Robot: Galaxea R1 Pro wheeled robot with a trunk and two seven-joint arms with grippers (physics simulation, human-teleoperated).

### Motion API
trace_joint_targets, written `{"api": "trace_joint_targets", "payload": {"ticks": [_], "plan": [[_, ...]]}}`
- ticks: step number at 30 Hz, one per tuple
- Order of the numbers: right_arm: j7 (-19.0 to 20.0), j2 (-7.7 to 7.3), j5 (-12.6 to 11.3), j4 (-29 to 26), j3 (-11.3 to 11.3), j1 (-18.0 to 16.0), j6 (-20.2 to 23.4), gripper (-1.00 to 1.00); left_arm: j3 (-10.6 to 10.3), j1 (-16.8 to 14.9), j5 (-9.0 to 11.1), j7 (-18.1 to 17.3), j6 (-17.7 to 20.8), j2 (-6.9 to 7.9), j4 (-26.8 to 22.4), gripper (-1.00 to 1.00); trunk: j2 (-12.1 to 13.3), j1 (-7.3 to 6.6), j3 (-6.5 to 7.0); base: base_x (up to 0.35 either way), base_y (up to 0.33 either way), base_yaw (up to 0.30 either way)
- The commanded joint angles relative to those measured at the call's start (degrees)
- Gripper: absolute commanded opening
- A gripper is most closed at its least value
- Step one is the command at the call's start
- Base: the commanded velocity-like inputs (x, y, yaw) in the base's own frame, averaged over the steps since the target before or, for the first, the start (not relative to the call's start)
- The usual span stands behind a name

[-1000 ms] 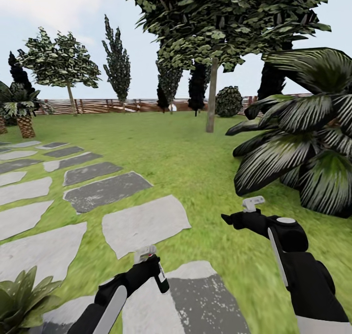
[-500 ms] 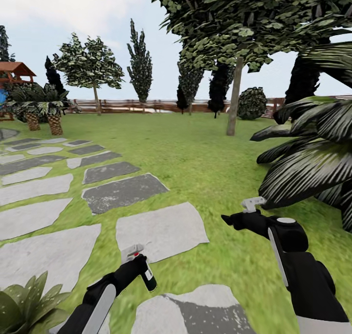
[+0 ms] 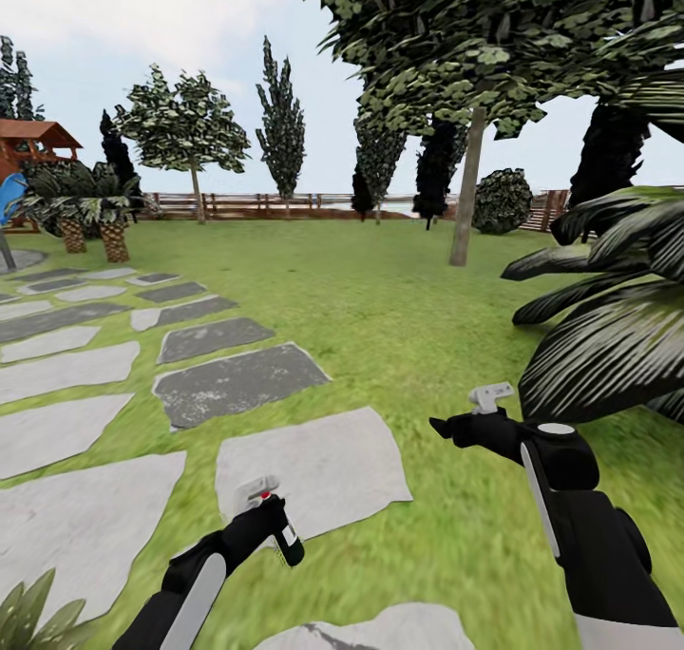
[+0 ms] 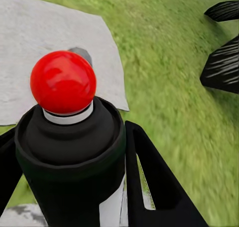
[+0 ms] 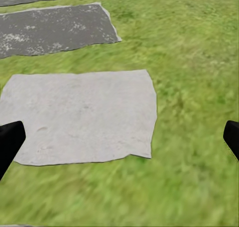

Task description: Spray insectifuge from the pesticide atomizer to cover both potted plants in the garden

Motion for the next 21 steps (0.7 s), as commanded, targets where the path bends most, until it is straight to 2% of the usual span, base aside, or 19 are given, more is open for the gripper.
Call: {"api": "trace_joint_targets", "payload": {"ticks": [1, 12, 17, 21], "plan": [[0.61, 0.00, 0.45, -0.01, -0.08, -0.07, 0.13, 1.00, 0.08, -0.04, 0.26, -0.06, 0.31, -0.02, -0.06, -1.00, -0.02, 0.02, -0.06, 0.318, -0.189, 0.000], [0.62, 0.05, 0.28, 0.11, 0.17, 2.30, 0.34, 1.00, 0.17, -0.03, 0.33, -0.08, 0.30, -0.10, -0.06, -1.00, -0.02, 0.02, -0.49, 0.317, -0.185, 0.000], [0.67, 0.08, 0.17, 0.10, 0.40, 2.20, 4.41, 1.00, 0.19, -0.05, 0.34, -0.06, 0.37, -0.05, -0.06, -1.00, -0.02, 0.02, -0.95, 0.317, -0.191, 0.000], [0.72, 0.07, 0.16, -0.01, 0.47, 2.11, 5.38, 1.00, 0.44, -0.06, 0.34, -0.06, 0.55, -0.03, -0.06, -1.00, -0.02, 0.02, -1.22, 0.315, -0.204, 0.000]]}}
